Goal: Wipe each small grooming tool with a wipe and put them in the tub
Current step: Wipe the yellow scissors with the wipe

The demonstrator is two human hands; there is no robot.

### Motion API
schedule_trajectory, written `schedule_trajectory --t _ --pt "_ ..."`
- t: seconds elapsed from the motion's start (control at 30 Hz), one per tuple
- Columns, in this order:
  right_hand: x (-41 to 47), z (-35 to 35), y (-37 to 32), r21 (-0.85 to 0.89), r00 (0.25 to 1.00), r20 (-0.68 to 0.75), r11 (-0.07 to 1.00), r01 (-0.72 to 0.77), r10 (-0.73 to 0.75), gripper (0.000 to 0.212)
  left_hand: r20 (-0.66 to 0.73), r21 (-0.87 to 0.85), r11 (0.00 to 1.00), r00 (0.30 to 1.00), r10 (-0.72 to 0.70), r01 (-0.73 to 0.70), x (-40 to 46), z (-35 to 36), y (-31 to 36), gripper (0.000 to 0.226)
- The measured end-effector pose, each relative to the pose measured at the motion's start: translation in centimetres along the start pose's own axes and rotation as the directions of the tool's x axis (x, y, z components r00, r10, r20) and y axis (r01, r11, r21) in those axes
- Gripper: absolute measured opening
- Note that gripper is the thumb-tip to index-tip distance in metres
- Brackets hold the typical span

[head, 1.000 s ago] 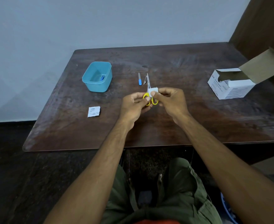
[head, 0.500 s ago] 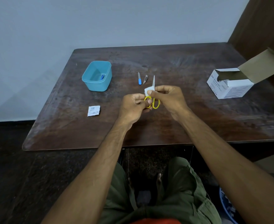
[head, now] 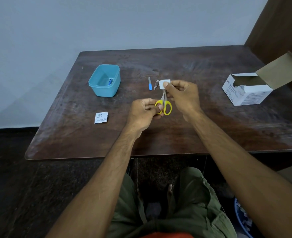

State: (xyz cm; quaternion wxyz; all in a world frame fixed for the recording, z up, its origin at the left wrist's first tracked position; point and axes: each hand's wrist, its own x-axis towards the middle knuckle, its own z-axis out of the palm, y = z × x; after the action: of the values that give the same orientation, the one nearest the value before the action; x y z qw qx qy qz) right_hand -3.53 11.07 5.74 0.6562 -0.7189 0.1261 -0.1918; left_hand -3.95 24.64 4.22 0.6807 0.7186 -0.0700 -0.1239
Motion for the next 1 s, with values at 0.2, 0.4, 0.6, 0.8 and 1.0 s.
schedule_trajectory --t 0.2,0.4,0.6,0.8,1.0 --pt "-0.4 -0.1 0.9 0.052 0.986 0.115 0.991 -0.124 0.117 0.01 0.018 0.008 1.0 1.0 -0.021 0.021 -0.2 -0.2 -0.7 0.011" --pt "0.3 0.0 0.2 0.113 0.981 0.098 0.978 -0.178 0.167 0.014 0.02 0.022 1.0 1.0 -0.017 0.016 -0.2 -0.1 -0.8 0.012" --pt "-0.4 -0.1 1.1 0.123 0.966 0.137 0.964 -0.235 0.218 0.012 0.024 0.033 0.999 1.0 -0.018 0.017 -0.1 -0.4 -0.8 0.016" --pt "0.4 0.0 0.6 0.17 0.965 0.122 0.953 -0.25 0.231 0.013 0.02 0.025 1.0 1.0 -0.009 0.009 0.2 -0.4 -0.9 0.009" --pt "-0.4 -0.1 1.2 0.162 0.959 0.136 0.949 -0.271 0.25 0.012 0.021 0.014 1.0 1.0 -0.008 0.008 0.2 -0.3 -0.9 0.011"
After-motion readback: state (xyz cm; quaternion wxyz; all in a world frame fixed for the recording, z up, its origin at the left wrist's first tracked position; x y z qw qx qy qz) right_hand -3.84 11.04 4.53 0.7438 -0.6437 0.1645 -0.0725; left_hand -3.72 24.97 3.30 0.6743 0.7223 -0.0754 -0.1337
